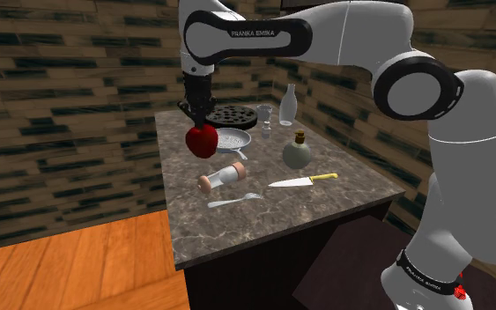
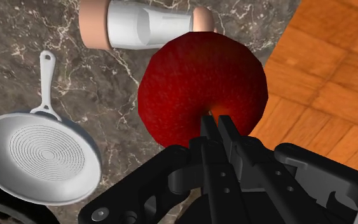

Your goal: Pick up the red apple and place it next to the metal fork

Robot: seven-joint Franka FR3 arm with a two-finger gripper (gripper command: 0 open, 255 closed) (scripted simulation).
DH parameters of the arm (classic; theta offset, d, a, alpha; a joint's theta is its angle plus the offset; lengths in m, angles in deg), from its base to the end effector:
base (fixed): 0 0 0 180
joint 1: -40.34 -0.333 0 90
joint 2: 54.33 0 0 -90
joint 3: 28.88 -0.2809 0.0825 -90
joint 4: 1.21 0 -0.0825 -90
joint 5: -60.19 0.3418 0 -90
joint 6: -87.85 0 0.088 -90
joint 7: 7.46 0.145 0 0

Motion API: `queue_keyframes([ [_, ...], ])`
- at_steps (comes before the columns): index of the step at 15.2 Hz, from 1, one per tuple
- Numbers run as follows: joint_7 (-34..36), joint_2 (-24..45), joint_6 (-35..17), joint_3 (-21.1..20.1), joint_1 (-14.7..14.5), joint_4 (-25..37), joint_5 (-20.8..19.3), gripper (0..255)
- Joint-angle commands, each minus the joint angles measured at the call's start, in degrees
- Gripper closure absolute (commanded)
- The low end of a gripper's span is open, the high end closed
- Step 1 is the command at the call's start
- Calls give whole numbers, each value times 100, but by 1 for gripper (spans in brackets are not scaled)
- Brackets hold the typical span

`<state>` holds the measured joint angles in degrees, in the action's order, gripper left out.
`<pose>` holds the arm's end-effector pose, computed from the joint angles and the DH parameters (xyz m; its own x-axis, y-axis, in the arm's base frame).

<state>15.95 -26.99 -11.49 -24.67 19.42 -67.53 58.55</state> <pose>0.6211 0.1930 0.4704 0.9880 -0.1019 0.1163 -0.1046 -0.9944 0.0175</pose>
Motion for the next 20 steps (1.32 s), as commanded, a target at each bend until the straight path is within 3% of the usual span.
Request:
queue_keyframes([
  [1, 5, -43, -169, 1, -2, -207, -4, 255],
  [20, 74, -26, -1625, -3, -20, -1648, -21, 255],
])
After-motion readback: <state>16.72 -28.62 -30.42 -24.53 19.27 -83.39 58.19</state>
